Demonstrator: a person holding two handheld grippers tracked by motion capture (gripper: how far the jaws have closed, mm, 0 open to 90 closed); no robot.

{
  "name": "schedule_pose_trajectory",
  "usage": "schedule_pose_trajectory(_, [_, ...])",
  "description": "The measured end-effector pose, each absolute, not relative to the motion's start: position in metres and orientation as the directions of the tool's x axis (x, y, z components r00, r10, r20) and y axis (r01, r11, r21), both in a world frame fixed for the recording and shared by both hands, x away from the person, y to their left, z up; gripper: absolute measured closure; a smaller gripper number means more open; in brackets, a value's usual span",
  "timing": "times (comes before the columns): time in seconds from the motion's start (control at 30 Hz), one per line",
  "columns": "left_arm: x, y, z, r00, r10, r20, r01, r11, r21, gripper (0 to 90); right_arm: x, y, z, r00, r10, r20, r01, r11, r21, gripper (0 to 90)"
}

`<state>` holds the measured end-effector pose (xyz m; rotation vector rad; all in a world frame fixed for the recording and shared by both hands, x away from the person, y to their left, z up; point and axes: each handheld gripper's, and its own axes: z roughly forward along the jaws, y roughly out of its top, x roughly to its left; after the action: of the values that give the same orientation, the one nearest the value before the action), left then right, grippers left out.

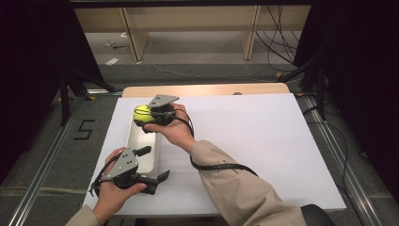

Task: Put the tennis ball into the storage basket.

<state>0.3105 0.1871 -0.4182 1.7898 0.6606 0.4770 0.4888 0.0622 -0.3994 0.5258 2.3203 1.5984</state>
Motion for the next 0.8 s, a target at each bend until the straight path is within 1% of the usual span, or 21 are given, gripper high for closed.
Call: schedule_pose_trajectory(0.8, [0.3103,0.1871,-0.4180,0.762,0.647,-0.002,0.199,-0.230,0.953,0.2,0.4917,0.0717,-0.4061,-0.905,0.424,-0.024,0.146,0.363,0.920,27.2])
